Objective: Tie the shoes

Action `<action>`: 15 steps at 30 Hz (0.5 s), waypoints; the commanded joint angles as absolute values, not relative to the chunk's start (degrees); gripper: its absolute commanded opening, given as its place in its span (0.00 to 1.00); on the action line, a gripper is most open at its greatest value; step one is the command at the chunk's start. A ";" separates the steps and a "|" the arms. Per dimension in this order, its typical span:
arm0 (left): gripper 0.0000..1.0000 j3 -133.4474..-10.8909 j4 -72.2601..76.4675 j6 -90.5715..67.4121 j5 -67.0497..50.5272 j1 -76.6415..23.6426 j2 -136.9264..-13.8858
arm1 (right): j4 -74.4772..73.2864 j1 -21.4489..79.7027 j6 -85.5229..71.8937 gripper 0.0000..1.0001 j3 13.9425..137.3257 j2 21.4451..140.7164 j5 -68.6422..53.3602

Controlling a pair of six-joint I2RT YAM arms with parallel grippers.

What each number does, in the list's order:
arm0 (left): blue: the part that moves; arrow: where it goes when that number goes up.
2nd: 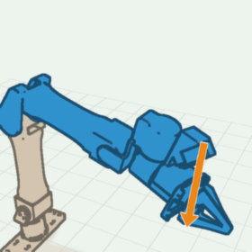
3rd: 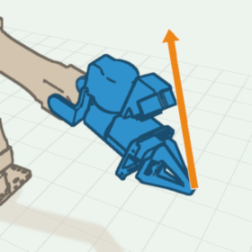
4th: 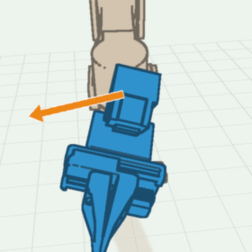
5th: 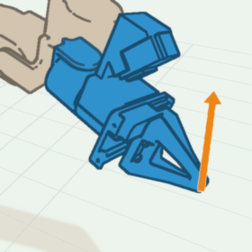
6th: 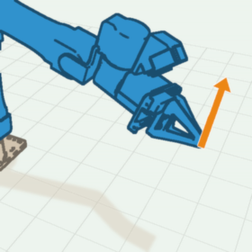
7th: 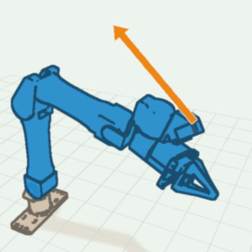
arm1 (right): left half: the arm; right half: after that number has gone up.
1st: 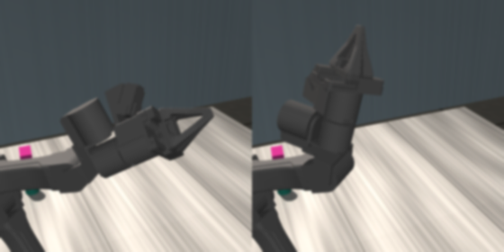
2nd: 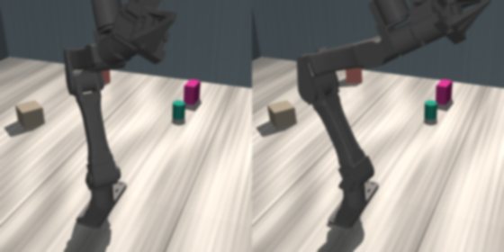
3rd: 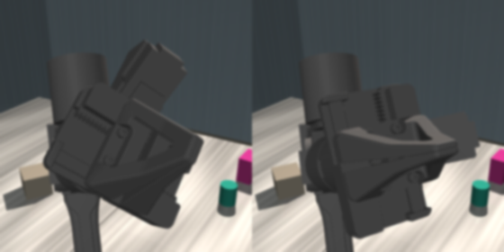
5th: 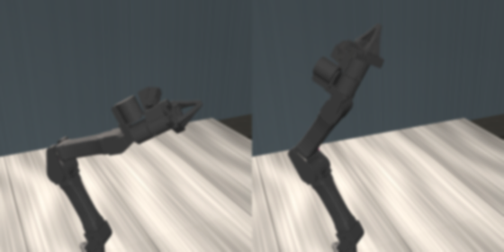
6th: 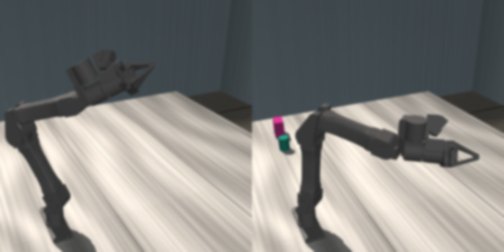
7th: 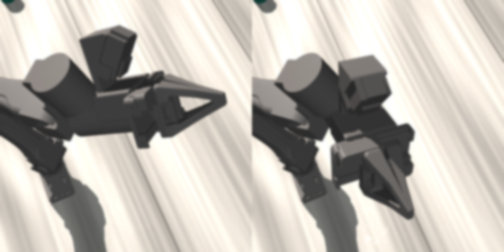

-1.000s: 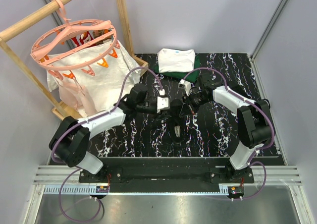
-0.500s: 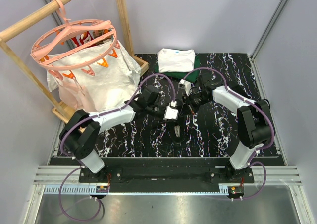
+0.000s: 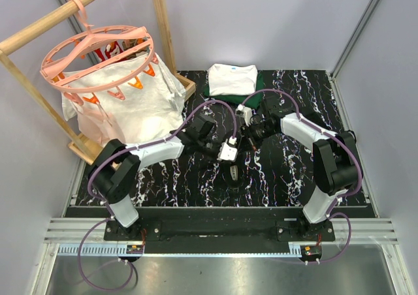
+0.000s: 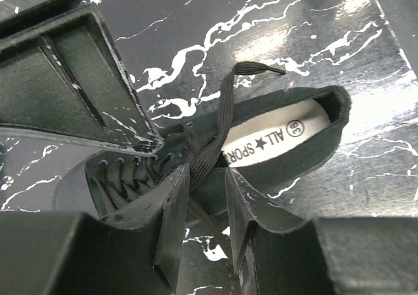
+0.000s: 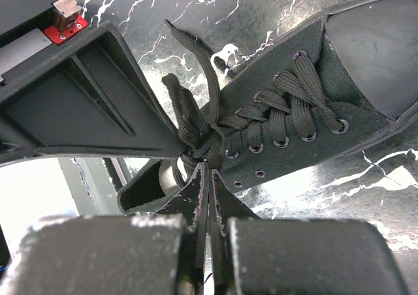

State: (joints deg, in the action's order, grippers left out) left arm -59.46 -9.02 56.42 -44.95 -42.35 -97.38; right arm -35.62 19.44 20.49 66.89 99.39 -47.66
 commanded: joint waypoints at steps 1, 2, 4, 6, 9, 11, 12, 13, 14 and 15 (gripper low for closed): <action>0.34 -62.67 -8.53 58.53 -45.97 -42.63 -98.35 | -34.80 19.25 20.04 0.00 67.68 99.40 -49.57; 0.34 -62.84 -8.53 58.62 -45.97 -42.63 -98.44 | -34.72 19.25 19.95 0.00 67.68 99.40 -49.66; 0.33 -63.02 -8.70 58.80 -46.14 -42.63 -98.61 | -34.72 19.25 19.95 0.00 67.76 99.40 -49.57; 0.27 -63.19 -8.79 58.97 -46.23 -42.54 -98.96 | -34.72 19.25 20.04 0.00 67.85 99.58 -49.66; 0.20 -63.28 -8.79 59.24 -46.23 -42.63 -99.23 | -34.72 19.16 19.95 0.00 68.11 99.76 -49.66; 0.16 -63.37 -8.44 58.72 -46.14 -42.63 -99.14 | -34.72 19.16 19.95 0.00 68.20 99.84 -49.92; 0.10 -63.20 -8.00 58.28 -46.14 -42.54 -98.97 | -34.72 19.25 19.86 0.00 68.29 99.84 -49.83; 0.08 -63.02 -7.13 57.23 -46.14 -42.54 -98.70 | -34.80 19.07 19.86 0.00 68.38 99.84 -49.83; 0.05 -62.67 -6.16 56.43 -46.23 -42.54 -98.35 | -34.80 19.07 19.78 0.00 68.38 99.84 -49.83; 0.00 -61.80 -4.85 55.56 -46.32 -42.45 -97.31 | -34.80 19.07 19.78 0.00 68.47 99.93 -49.92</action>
